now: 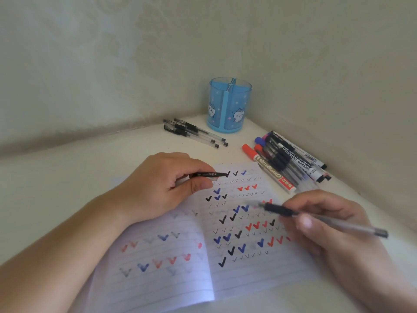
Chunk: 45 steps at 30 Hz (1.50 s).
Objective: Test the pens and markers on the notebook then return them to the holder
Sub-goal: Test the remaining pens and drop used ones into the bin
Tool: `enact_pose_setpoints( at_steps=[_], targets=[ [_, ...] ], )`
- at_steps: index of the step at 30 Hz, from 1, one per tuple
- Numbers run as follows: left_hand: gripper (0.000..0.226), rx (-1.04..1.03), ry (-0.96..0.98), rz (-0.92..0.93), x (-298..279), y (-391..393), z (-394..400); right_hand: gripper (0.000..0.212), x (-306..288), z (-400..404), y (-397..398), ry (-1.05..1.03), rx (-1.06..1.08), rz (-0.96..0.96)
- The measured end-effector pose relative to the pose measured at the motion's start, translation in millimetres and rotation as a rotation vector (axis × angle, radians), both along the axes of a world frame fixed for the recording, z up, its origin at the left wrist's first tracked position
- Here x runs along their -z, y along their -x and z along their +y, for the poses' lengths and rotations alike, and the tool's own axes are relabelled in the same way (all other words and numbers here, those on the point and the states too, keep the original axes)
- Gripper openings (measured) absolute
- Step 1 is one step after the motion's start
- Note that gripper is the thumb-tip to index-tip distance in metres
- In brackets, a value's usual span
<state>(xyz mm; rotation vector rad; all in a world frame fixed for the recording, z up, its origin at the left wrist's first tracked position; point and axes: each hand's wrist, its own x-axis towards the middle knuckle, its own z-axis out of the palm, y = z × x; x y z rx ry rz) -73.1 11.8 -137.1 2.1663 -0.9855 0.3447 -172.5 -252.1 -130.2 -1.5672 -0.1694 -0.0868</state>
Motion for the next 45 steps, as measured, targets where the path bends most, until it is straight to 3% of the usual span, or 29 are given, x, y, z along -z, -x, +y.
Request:
enact_pose_setpoints(
  at_steps=[4, 8, 22, 27, 34, 40, 45],
  targets=[
    [0.038, 0.016, 0.000, 0.007, -1, 3, -4, 0.036, -1, 0, -1, -0.095, -0.097, -0.016],
    [0.039, 0.052, 0.002, 0.013, -2, 7, -7, 0.046, 0, 2, -2, -0.148, -0.029, -0.021],
    [0.029, 0.149, 0.044, -0.009, -5, 15, -15, 0.046, 2, 1, -2, -0.039, -0.065, 0.014],
    [0.028, 0.078, 0.022, -0.031, -5, 11, -9, 0.050, 2, 0, -4, -0.154, 0.041, -0.031],
    [0.025, 0.129, -0.021, -0.024, -7, 16, -15, 0.051, 6, 0, -3, -0.022, -0.058, -0.031],
    [0.026, 0.080, -0.033, -0.028, -6, 13, -10, 0.050, 4, -4, -4, -0.133, -0.009, -0.057],
    [0.025, 0.141, -0.040, -0.008, -5, 17, -16, 0.051, 6, -2, -3, -0.015, -0.089, -0.050]
  ],
)
